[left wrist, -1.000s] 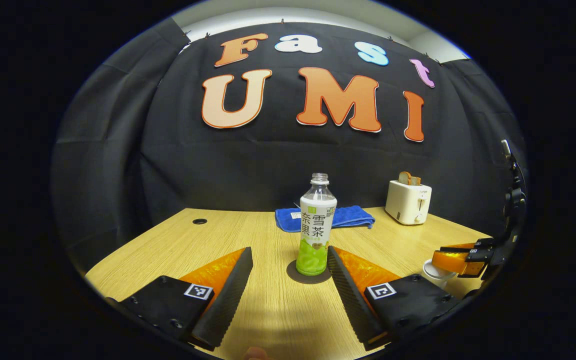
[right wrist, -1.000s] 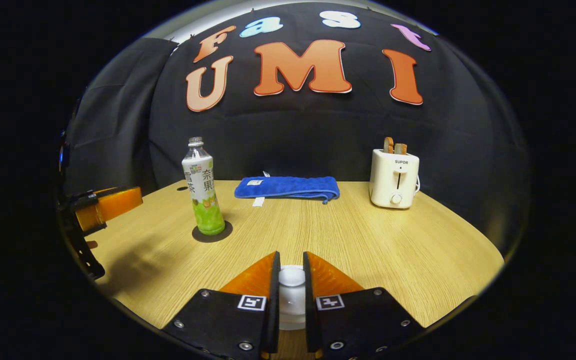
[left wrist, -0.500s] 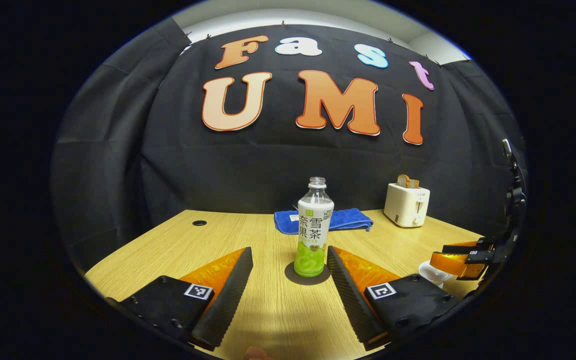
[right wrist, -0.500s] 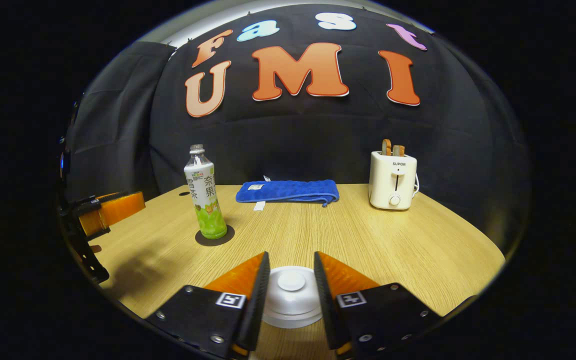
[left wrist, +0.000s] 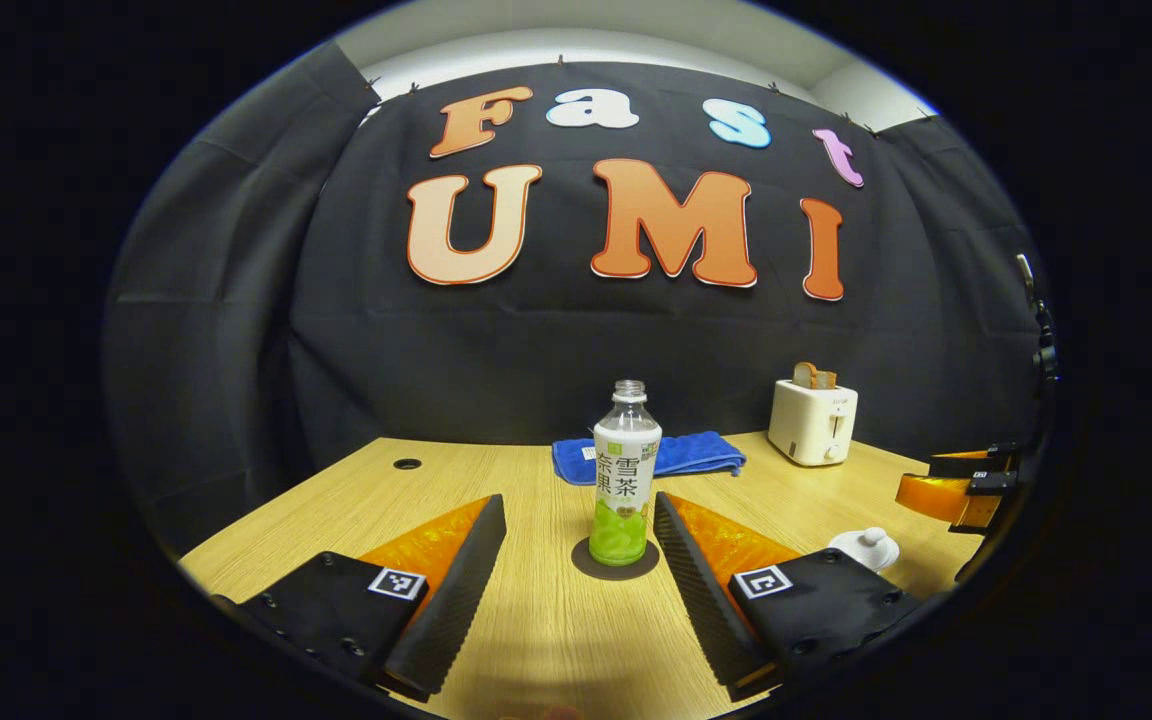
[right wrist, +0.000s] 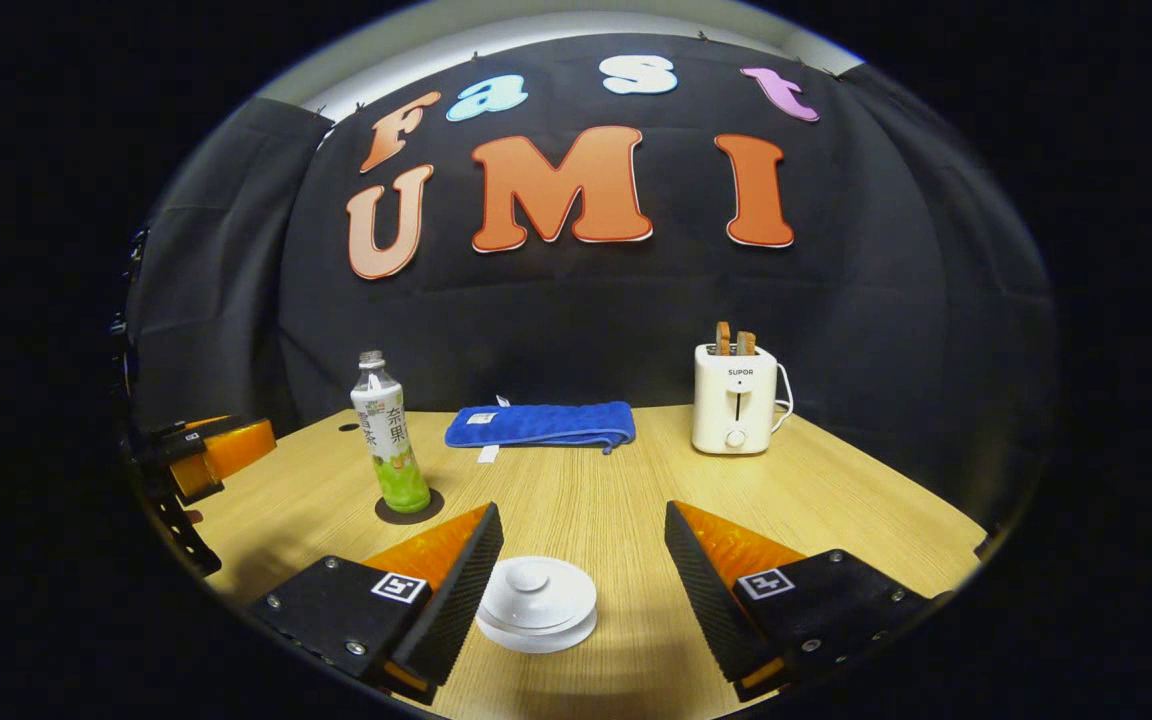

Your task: Open the teacup lid with one hand, grasp the water bottle and pour water into the teacup with the other hand; after pouring, place the water bottle on the coaster and then close the teacup lid.

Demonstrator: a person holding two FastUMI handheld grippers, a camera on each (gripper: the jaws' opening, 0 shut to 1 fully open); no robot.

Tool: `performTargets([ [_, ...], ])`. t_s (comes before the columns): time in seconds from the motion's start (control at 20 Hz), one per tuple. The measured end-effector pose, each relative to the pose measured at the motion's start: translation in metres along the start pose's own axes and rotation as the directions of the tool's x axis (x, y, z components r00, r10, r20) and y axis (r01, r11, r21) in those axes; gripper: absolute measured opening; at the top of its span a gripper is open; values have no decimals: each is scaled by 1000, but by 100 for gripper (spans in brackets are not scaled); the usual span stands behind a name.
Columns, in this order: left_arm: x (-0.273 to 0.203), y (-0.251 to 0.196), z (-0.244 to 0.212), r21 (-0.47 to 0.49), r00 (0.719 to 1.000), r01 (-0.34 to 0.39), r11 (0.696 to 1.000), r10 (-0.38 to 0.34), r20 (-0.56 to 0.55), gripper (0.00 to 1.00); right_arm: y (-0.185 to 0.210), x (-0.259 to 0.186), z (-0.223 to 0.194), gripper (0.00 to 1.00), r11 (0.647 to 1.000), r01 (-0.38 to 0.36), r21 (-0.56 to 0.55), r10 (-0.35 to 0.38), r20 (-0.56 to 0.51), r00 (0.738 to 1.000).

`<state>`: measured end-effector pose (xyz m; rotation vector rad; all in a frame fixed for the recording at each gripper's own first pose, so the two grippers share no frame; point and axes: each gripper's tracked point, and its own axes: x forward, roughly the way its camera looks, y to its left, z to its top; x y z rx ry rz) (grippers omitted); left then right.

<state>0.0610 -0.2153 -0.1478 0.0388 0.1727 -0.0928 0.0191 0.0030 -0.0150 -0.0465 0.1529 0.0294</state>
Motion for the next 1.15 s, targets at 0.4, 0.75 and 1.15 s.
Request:
performTargets([
  [0.4, 0, -3, 0, -4, 1000, 11, 1000, -11, 0, 96, -5, -7, 2, 97, 1000, 9, 0, -9, 6, 1000],
  [0.75, -1, -4, -3, -22, 1000, 7, 1000, -7, -10, 96, -9, -7, -1, 97, 1000, 15, 4, -15, 2, 1000],
  [1.15, -2, -2, -3, -26, 1000, 5, 1000, -6, -4, 96, -12, -7, -2, 97, 1000, 19, 10, -19, 4, 1000],
])
